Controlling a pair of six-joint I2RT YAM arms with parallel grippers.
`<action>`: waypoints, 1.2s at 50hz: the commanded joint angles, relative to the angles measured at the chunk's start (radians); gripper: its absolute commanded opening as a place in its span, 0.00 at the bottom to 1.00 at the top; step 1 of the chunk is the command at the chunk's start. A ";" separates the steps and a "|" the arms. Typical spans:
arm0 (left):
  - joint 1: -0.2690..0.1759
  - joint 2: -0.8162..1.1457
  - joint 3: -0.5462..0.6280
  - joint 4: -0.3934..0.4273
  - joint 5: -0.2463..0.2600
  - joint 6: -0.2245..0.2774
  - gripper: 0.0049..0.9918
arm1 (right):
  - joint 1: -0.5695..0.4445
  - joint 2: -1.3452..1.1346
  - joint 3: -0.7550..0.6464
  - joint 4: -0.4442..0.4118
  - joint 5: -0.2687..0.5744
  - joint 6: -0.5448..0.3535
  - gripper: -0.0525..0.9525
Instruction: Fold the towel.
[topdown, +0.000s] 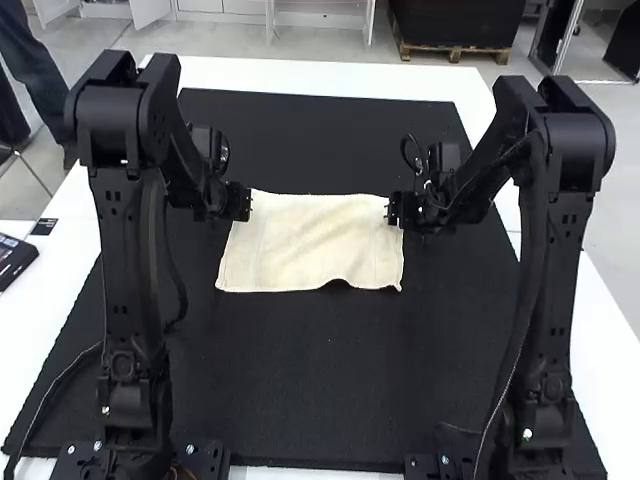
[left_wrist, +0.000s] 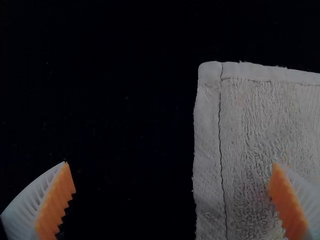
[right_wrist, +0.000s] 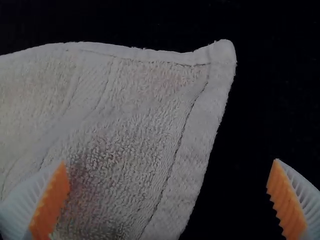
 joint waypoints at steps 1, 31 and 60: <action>-0.008 0.020 0.017 -0.003 0.024 0.033 0.71 | 0.023 0.026 0.020 -0.001 0.001 -0.006 0.82; 0.004 0.014 -0.003 0.069 0.067 0.048 0.02 | -0.021 0.038 0.020 -0.014 -0.119 -0.001 0.06; 0.036 -0.132 -0.029 0.011 0.136 0.049 0.02 | -0.063 -0.164 -0.029 -0.014 -0.149 0.002 0.06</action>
